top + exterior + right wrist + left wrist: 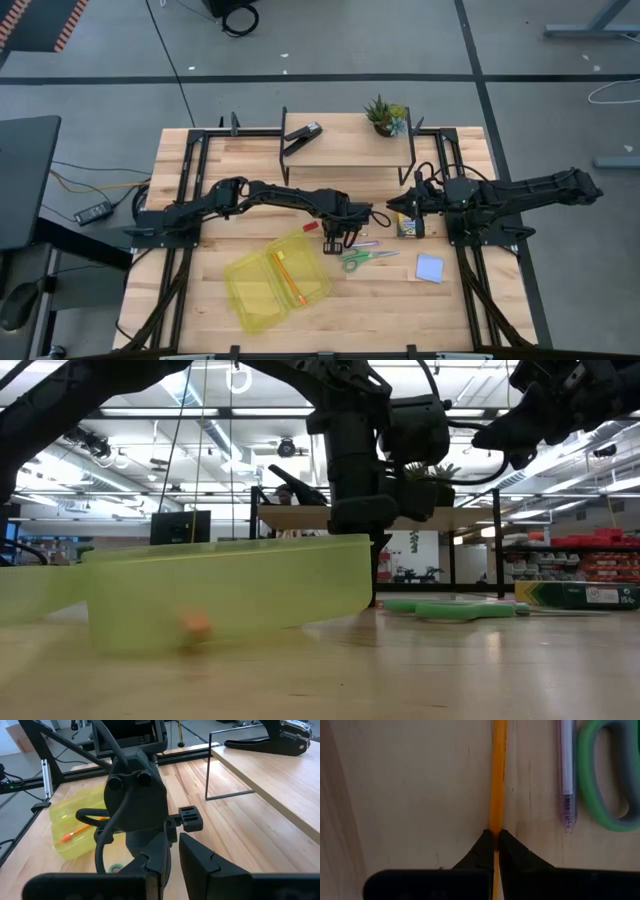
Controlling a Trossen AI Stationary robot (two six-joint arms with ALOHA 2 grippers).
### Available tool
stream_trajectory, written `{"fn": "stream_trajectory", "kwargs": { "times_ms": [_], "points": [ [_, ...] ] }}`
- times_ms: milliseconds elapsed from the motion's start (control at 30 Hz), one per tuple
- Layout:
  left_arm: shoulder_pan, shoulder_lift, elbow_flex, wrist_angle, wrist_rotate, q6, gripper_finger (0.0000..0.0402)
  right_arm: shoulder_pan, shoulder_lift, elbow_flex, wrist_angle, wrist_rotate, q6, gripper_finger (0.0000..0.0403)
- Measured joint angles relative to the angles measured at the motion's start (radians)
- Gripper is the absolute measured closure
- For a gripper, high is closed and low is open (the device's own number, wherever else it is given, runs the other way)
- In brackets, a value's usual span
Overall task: Pack school essentials
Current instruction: Put the orange pencil into the supply box
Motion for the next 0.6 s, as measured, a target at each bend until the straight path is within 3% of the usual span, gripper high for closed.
{"fn": "stream_trajectory", "kwargs": {
  "times_ms": [600],
  "points": [
    [0.002,-0.067,-0.003,-0.035,-0.029,-0.001,0.0401,0.000,-0.002,0.000,-0.013,0.000,-0.012,0.0343]
  ]
}}
